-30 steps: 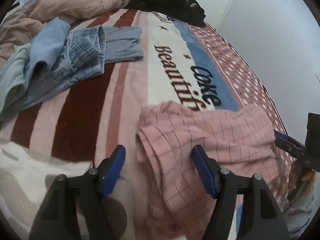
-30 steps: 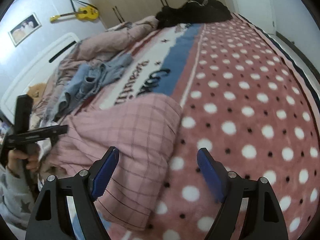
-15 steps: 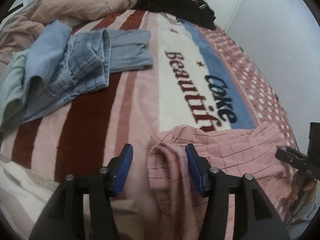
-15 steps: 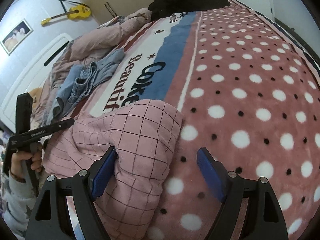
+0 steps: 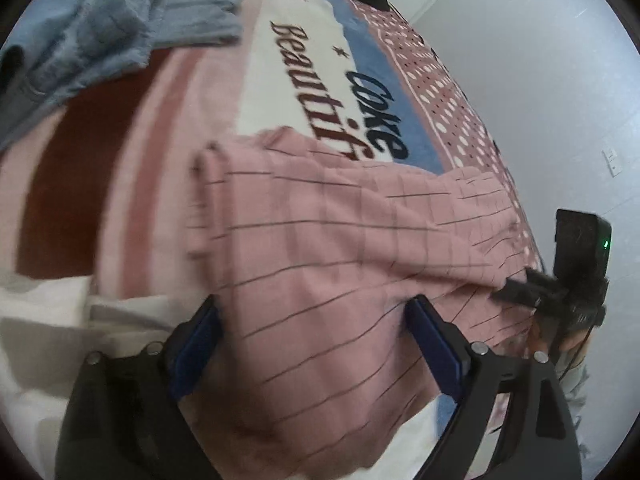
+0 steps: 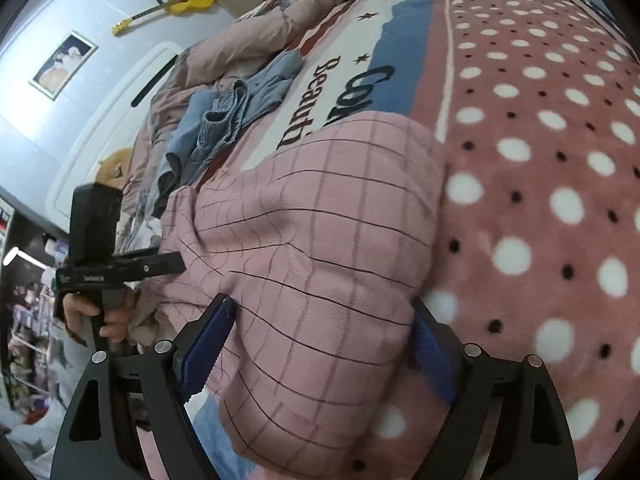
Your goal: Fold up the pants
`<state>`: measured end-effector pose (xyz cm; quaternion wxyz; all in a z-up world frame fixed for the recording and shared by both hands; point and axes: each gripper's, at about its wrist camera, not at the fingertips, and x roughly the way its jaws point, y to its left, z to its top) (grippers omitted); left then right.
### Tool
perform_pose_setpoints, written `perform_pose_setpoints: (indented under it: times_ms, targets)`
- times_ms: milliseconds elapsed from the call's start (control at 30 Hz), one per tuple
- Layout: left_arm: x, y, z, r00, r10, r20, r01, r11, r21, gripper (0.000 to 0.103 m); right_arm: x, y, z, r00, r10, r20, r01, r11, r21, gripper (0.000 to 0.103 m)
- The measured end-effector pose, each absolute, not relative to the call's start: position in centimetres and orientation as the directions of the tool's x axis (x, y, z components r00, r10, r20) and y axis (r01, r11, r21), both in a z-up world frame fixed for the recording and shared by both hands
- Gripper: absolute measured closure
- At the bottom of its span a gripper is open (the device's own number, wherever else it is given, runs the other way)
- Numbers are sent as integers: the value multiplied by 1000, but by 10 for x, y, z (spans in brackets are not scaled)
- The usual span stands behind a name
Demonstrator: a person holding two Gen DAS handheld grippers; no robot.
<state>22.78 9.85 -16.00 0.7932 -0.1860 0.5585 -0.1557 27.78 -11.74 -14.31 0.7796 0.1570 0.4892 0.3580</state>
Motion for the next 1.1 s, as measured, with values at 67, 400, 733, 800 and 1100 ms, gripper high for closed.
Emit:
perform_pose_setpoints:
  times_ms: [67, 400, 733, 800, 1100]
  targets:
    - [232, 93, -165, 320, -460, -828, 28, 879, -477, 14, 275, -112, -142, 270, 703, -658, -407, 702, 584, 39]
    - [221, 95, -144, 326, -535, -779, 72, 836, -544, 14, 250, -159, -126, 367, 722, -587, -365, 692, 623, 80]
    - [220, 96, -156, 293, -523, -800, 55, 845, -532, 14, 254, -158, -130, 352, 710, -610, -346, 704, 620, 68]
    - [222, 87, -163, 285, -516, -808, 71, 852, -519, 14, 257, -160, -135, 334, 715, -615, -342, 700, 628, 57]
    - [239, 61, -171, 283, -548, -787, 78, 831, -551, 45, 258, -186, -141, 305, 760, -574, -322, 649, 689, 43]
